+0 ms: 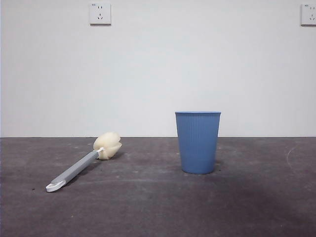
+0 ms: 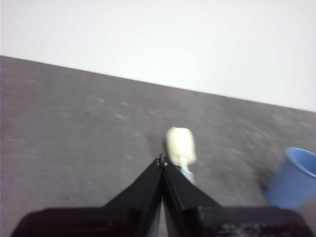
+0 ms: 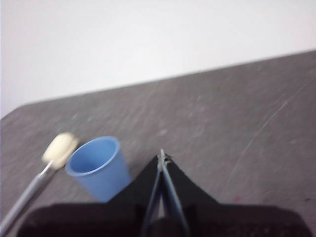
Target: Pick up the cup brush,pick up the cup,insert the brush into the cup,clean the cup,put the cup brush back,put the cup back to the fixed position on the table
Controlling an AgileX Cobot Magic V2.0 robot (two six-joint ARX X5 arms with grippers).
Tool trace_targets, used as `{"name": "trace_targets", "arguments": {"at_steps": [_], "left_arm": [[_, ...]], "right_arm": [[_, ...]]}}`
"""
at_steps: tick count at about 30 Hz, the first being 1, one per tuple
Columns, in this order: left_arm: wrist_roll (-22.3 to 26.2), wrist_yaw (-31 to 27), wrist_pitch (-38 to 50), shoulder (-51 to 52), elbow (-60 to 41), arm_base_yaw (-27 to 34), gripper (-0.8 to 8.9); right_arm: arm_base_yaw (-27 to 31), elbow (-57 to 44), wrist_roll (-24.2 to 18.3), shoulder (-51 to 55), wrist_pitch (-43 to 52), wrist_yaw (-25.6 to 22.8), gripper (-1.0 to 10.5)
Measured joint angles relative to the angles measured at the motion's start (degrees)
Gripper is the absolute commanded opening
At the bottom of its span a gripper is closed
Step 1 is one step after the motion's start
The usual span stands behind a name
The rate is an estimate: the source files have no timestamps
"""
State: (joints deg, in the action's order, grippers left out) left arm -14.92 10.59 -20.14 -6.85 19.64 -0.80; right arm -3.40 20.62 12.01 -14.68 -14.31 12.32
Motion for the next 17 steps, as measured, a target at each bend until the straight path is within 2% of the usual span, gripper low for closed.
{"name": "trace_targets", "arguments": {"at_steps": [4, 7, 12, 17], "left_arm": [[0.0, 3.8, -6.3, -6.0, 8.0, 0.0, -0.07], [0.9, 6.5, -11.5, -11.0, 14.3, 0.0, -0.07], [5.7, 7.6, -23.7, -18.7, 23.9, 0.0, -0.07], [11.6, 7.6, -34.2, -24.2, 30.0, 0.0, -0.07]], "right_arm": [[0.0, 8.6, -1.8, -8.6, -6.0, 5.3, -0.1], [0.0, 15.7, -5.4, -14.9, -12.7, 7.4, -0.1], [0.0, 26.5, -10.8, -23.9, -25.4, 9.3, -0.1], [0.0, 32.2, -14.2, -28.4, -34.8, 14.5, -0.1]]}}
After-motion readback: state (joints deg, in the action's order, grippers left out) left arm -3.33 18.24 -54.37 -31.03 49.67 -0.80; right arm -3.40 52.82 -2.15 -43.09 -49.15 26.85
